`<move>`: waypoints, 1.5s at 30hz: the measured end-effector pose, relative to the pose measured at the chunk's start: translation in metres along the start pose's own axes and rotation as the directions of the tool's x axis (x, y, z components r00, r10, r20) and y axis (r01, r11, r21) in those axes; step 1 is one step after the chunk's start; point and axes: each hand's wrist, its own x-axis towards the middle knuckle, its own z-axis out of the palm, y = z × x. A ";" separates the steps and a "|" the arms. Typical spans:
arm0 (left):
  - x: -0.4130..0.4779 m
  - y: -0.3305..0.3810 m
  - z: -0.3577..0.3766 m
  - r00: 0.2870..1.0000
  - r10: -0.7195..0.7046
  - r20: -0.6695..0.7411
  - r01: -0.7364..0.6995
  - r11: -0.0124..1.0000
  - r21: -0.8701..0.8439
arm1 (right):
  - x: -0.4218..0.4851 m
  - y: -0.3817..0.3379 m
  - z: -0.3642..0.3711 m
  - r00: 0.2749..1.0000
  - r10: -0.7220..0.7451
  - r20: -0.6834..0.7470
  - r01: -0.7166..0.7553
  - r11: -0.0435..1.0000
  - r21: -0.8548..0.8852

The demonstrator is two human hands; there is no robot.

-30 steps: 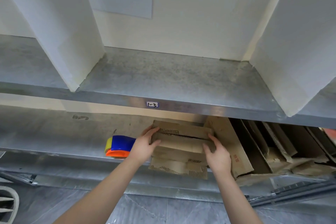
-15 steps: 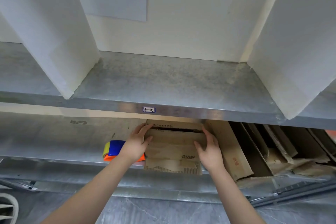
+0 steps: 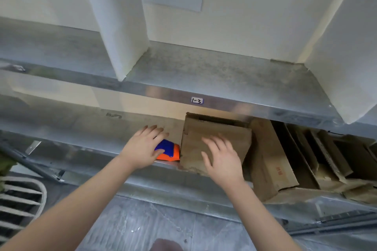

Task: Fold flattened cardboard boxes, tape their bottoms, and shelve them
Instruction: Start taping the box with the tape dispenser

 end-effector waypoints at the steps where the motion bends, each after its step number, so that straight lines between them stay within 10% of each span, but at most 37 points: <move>1: -0.008 -0.008 0.002 0.999 -0.025 0.023 0.024 1.000 0.007 | 0.002 -0.012 0.007 0.999 -0.016 0.030 0.016 1.000 0.012; 20: 0.034 -0.081 0.064 0.922 0.163 0.351 -0.063 0.958 -0.279 | -0.002 -0.096 0.132 0.912 0.394 0.113 -0.387 0.919 -0.076; 45: -0.015 -0.118 0.068 0.970 0.100 0.220 0.018 0.878 -0.479 | 0.003 -0.083 0.147 0.889 0.404 0.215 -0.433 0.895 0.105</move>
